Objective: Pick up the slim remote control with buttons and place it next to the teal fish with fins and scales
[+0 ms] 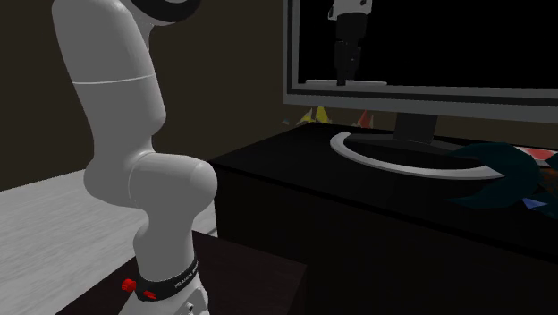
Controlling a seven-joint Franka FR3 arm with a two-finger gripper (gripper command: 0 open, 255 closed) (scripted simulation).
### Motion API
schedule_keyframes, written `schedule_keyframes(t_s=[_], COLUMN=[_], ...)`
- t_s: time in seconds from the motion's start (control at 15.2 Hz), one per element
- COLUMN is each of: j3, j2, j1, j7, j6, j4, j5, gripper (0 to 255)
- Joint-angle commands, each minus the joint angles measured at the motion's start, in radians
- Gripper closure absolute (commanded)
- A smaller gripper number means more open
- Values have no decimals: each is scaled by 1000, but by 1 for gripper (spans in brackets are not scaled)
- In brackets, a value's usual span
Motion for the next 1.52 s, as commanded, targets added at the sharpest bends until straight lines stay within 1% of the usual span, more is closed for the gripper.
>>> schedule_keyframes(t_s=[0.0,0.33,0.59,0.86,1.06,1.45], j3=[-29,-108,-187,-281,-350,-328], j2=[0,7,45,122,214,151], j1=[-18,-65,-103,-154,-218,-195], j7=[-50,-177,-295,-437,-560,-522], j6=[-2,-6,-9,-16,-28,65], j4=[5,22,58,115,175,51], j5=[-4,-9,11,68,146,91], gripper=[255,255,255,255,255,255])
